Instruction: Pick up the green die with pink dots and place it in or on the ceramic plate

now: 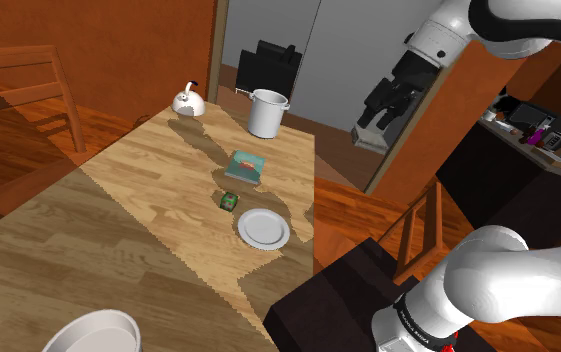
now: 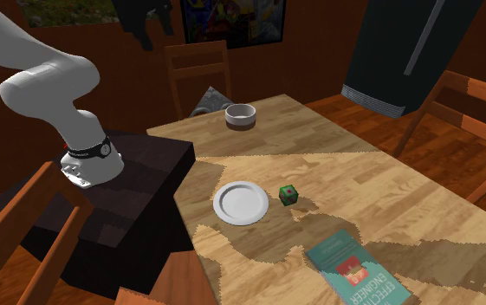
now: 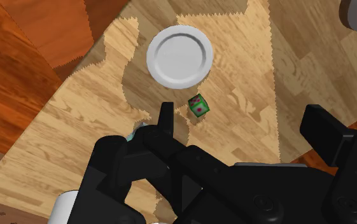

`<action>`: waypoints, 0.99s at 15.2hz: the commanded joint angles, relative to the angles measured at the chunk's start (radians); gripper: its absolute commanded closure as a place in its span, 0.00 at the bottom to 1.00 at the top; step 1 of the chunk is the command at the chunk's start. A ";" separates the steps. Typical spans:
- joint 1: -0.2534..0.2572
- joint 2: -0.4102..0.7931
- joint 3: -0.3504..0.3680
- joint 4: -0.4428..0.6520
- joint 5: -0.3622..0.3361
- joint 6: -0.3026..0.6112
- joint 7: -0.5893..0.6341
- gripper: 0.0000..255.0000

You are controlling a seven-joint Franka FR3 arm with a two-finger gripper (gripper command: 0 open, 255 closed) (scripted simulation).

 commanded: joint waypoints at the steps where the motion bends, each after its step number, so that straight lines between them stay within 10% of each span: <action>1: 0.000 0.000 0.000 0.000 0.000 0.000 0.000 0.00; 15: 0.023 0.411 0.065 -0.054 0.003 0.427 -0.007 0.00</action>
